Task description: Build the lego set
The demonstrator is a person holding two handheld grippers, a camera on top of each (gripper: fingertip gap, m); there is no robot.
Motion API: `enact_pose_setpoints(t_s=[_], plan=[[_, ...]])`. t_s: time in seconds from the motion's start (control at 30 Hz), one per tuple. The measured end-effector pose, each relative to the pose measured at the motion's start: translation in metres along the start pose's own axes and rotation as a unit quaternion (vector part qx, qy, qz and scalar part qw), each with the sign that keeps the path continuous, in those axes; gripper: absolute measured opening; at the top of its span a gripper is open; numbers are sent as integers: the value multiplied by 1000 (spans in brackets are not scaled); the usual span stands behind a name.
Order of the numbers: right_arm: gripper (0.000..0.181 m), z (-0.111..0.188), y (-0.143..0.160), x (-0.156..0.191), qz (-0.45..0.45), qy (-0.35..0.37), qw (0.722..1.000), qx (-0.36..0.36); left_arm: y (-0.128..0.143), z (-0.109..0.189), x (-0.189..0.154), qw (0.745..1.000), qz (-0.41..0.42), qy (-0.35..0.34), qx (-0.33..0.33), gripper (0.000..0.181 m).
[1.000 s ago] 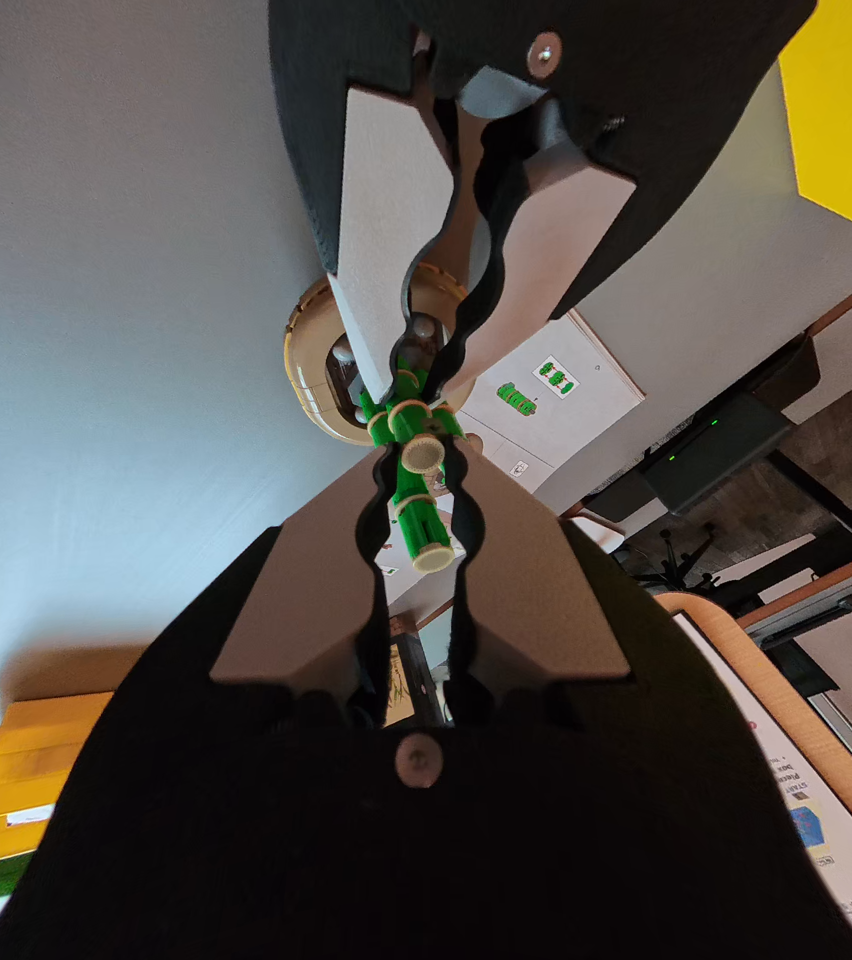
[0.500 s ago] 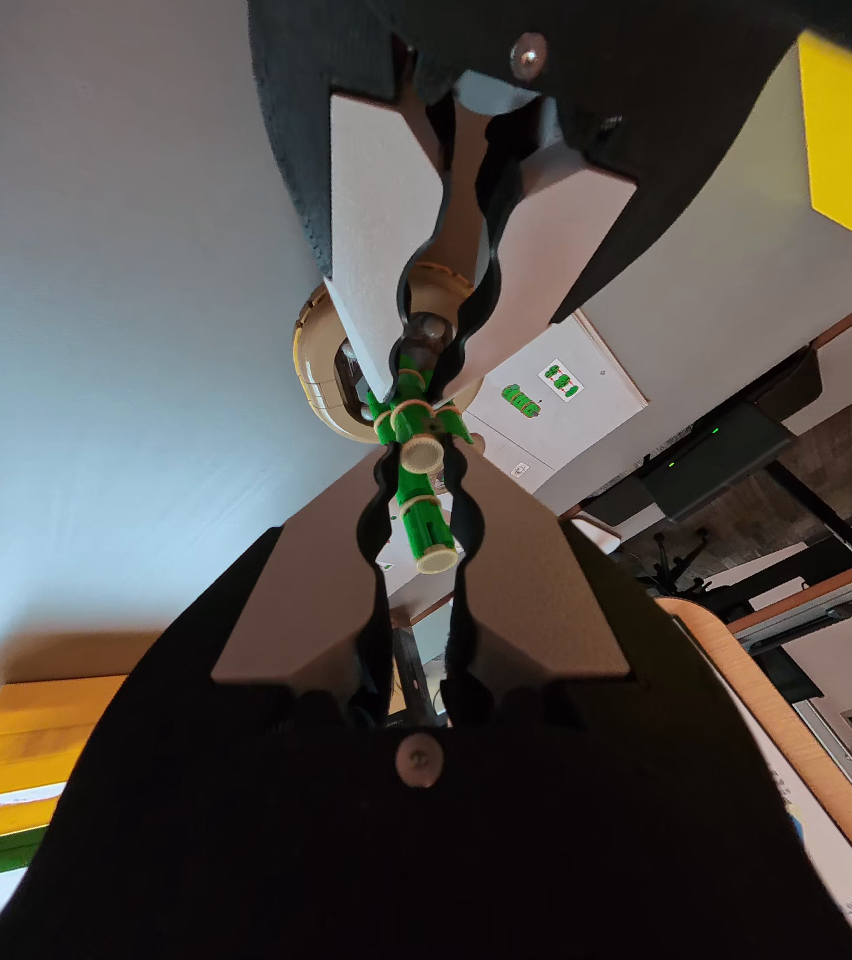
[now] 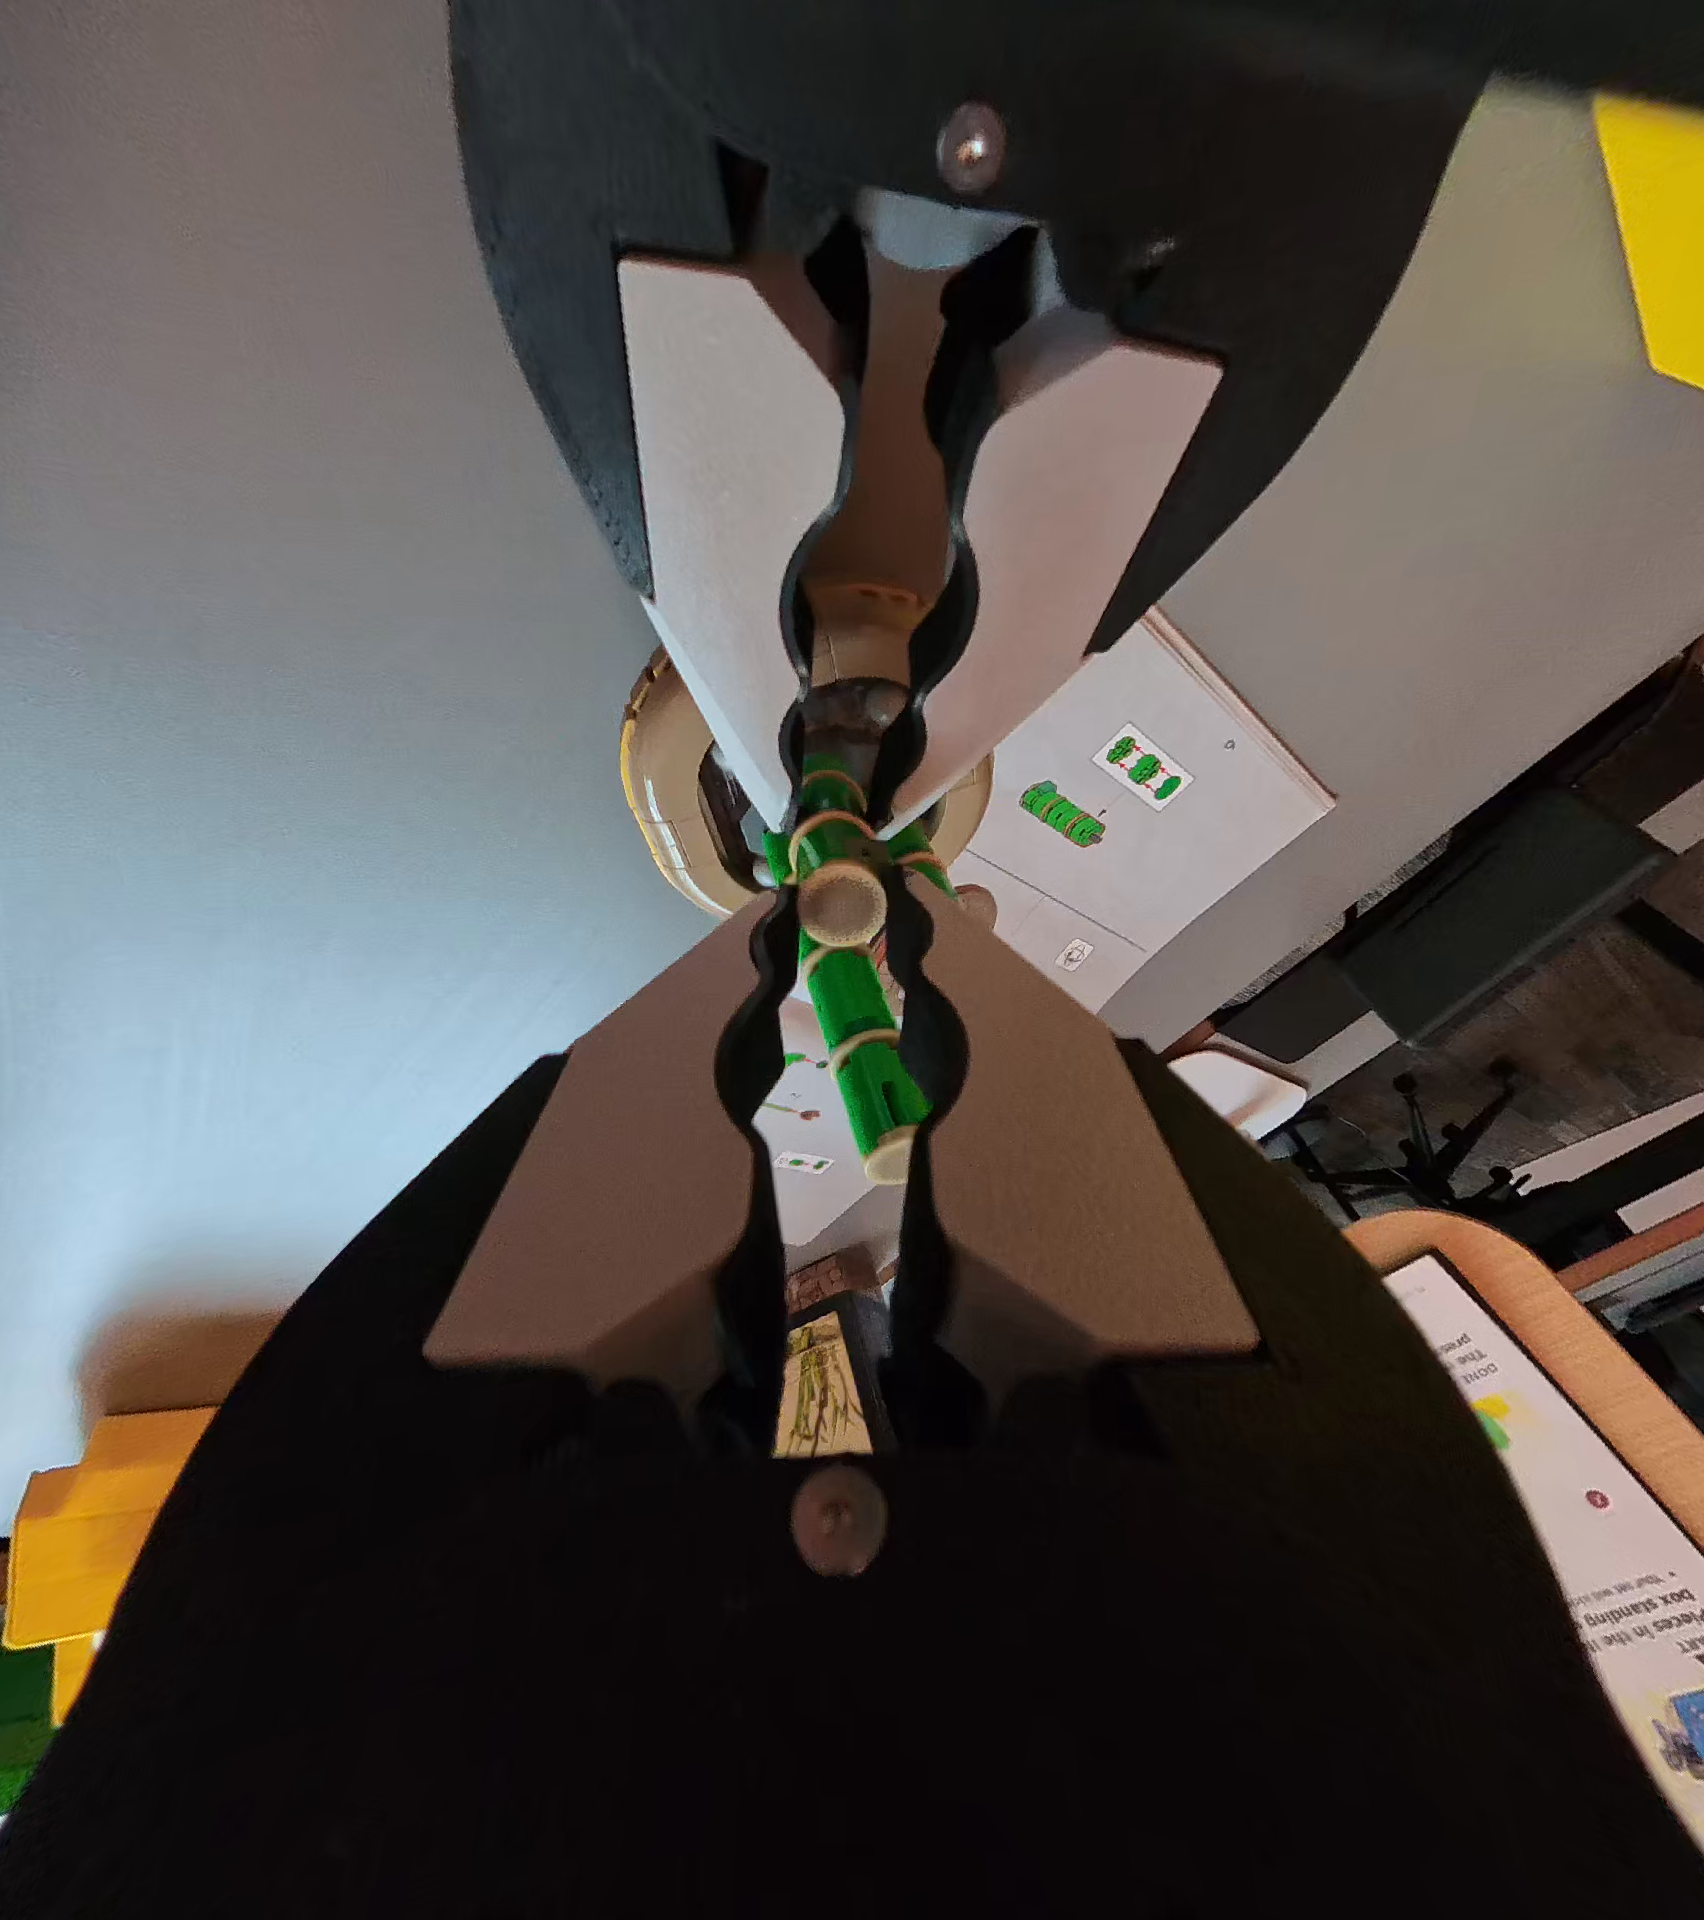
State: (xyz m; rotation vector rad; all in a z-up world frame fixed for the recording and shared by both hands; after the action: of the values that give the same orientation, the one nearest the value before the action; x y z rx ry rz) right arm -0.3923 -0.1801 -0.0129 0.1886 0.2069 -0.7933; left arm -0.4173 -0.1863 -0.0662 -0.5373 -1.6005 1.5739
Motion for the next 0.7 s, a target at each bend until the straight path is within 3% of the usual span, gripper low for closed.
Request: enact_pose_setpoints(t_s=[0.7], plan=[[16, 1, 16, -6, -40, -35, 998, -17, -3, -7, 5, 1000, 21, 11, -15, 14]])
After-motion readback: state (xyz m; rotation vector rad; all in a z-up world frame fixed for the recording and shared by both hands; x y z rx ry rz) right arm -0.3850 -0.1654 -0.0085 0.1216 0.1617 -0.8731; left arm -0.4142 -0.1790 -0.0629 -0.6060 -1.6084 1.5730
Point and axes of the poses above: each gripper's, where its closed fingertips meet, z back along the fingers, y out of its underside, x = y × z across the jaws, the point moved 5 cm from there along z, back along the fingers, and after that the axes turned 8 degrees about -x, right-handed, at the moved point
